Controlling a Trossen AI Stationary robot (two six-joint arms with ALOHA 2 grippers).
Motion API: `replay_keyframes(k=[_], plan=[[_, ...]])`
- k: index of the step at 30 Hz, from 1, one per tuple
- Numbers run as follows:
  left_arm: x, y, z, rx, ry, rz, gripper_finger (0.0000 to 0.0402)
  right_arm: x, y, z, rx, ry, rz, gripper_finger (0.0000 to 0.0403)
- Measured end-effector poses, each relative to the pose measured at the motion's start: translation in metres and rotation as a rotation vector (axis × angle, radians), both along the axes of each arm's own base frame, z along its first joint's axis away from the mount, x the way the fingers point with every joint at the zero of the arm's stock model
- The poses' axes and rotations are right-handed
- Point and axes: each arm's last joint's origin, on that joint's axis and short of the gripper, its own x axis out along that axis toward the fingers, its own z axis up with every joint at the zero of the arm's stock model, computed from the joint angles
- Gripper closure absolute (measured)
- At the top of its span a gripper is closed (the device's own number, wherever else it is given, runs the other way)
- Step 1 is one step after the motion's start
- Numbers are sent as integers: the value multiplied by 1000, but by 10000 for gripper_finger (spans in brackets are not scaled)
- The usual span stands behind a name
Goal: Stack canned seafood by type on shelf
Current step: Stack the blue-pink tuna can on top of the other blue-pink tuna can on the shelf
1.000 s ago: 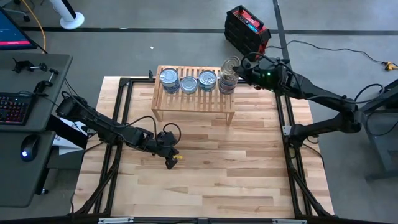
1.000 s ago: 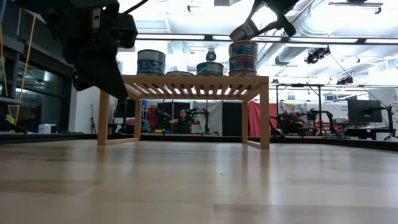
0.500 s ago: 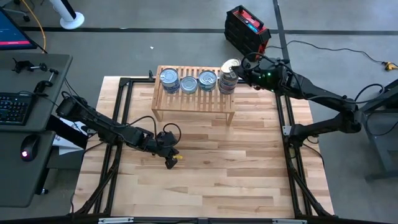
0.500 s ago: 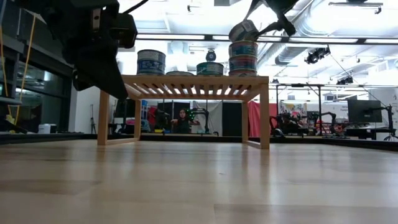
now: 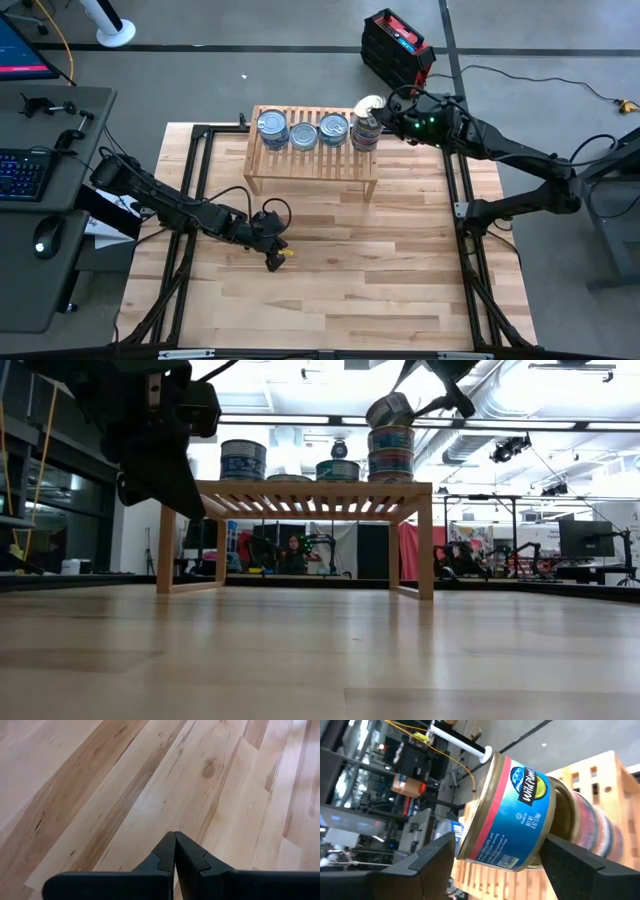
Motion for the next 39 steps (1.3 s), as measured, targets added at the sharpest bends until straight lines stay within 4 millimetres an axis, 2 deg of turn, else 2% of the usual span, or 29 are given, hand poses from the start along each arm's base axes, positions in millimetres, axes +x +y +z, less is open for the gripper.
replay_keyframes(k=[18,27,32,39], plan=[[0,0,0,-20,-1,24,402,-4,1,-4,20,49,27,133],[0,0,0,-19,0,23,401,-5,1,10,-16,32,25,133],[0,0,0,-19,0,22,401,-8,2,7,5,93,20,133],[0,0,0,-19,0,22,401,-9,0,8,11,78,7,133]])
